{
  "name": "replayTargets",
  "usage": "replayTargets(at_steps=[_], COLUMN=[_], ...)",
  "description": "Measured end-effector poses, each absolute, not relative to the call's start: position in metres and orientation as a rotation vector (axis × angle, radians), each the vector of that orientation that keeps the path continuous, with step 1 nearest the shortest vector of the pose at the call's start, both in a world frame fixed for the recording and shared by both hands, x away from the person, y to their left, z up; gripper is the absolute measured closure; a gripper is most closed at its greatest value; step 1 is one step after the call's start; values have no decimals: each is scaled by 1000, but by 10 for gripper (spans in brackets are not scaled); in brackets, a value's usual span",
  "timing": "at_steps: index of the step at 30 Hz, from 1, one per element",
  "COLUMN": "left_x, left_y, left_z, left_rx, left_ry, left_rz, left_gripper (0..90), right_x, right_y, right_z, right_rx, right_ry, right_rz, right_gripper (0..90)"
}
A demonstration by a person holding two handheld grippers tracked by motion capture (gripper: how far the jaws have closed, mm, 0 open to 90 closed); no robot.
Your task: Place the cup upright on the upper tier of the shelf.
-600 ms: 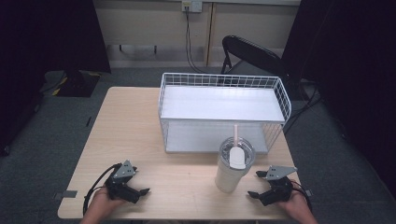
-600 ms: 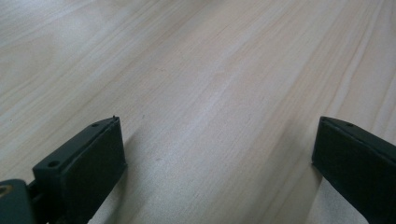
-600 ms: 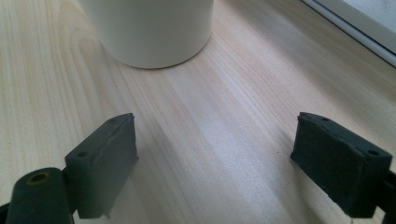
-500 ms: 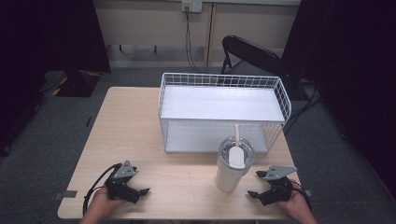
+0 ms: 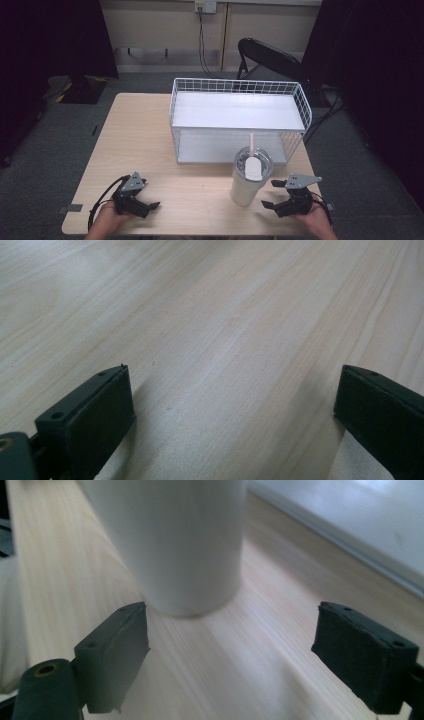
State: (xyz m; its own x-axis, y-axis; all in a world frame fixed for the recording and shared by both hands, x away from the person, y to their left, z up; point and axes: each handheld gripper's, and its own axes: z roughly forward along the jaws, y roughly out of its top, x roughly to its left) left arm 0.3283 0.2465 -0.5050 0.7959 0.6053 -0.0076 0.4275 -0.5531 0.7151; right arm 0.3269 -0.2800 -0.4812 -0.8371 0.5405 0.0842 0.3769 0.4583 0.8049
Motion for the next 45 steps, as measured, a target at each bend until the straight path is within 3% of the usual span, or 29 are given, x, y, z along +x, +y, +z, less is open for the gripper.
replayTargets(at_steps=[16, 45], left_x=[328, 328], left_y=[246, 246], left_z=[-505, -505], left_rx=[2241, 2242], left_ry=[759, 758], left_rz=[309, 308], left_gripper=[18, 18], right_x=[328, 337], right_y=[-263, -231], right_z=[-447, -444], right_rx=[760, 693], right_ry=[2436, 2411], right_rz=[1509, 1605], right_gripper=[135, 92])
